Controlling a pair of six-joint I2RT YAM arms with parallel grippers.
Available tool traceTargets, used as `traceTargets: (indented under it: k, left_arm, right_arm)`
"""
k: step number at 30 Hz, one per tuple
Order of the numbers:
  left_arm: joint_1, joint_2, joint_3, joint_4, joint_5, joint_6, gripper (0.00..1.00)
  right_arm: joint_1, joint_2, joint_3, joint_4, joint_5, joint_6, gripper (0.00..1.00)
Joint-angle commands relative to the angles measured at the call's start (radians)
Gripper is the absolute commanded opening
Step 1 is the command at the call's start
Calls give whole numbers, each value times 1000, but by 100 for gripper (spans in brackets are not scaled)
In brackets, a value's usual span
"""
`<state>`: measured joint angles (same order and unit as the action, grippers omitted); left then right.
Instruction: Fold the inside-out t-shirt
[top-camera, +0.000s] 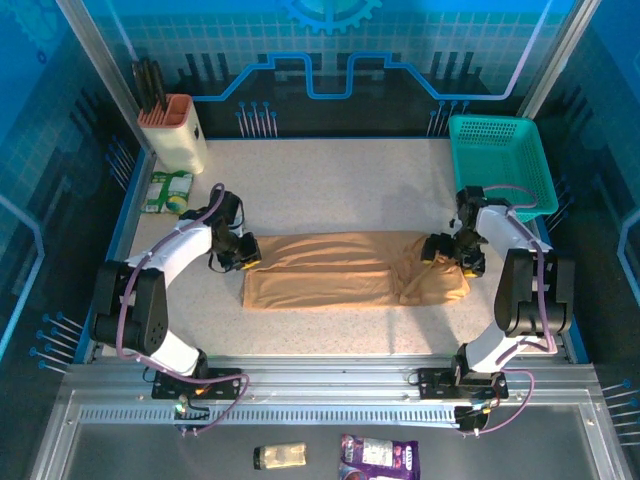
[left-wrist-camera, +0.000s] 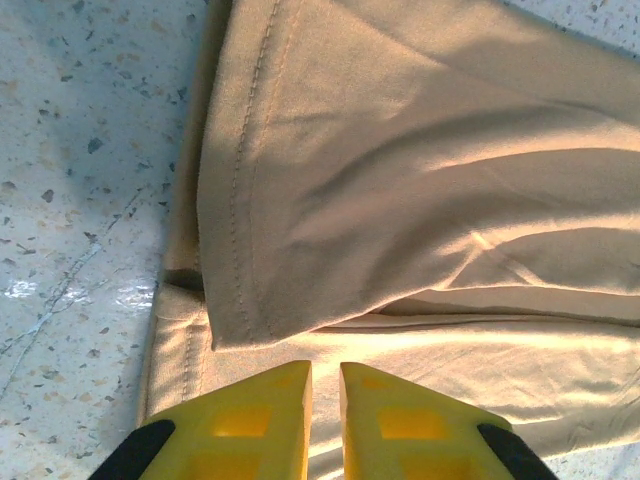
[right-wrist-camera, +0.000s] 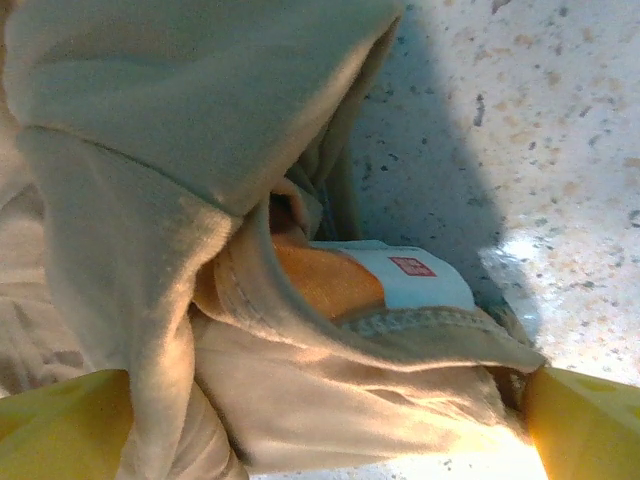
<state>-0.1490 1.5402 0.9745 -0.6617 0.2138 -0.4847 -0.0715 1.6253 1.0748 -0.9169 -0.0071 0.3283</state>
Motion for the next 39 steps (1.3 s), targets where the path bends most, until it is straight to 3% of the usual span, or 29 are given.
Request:
traceTargets:
  k: [1,4,7,16,18,23,29,39]
  left_arm:
    - [-8,14,27,-32,-8,-18,16]
    - [-8,14,31,-36,-12,-15,16]
    - [-7,16,26,-35,-16,-15,17]
    - [-3,46,-13,-40,-78,9,16]
    - [9,58,-31,-36,-104,15,15]
    - [54,80,-73,-4,-106,25,13]
    - [68,132,-77,37,-60,36,10]
    - [72,163,-102,95,-19,41,9]
  right_arm:
    - [-21,24,-23,70,-48,-3,100]
    - [-23,55,-35,88,-53,0,100]
    - [-30,62,-51,103,-56,5,89]
    - [-17,-13,-19,22,-48,-9,11]
    - [-1,-26,1,-13,-57,-12,0]
    - [82,-64,63,-95,-63,12,0]
    - [254,-61,172,-156,-96,84,0]
    - [585,116,433,-167,-173,216,0]
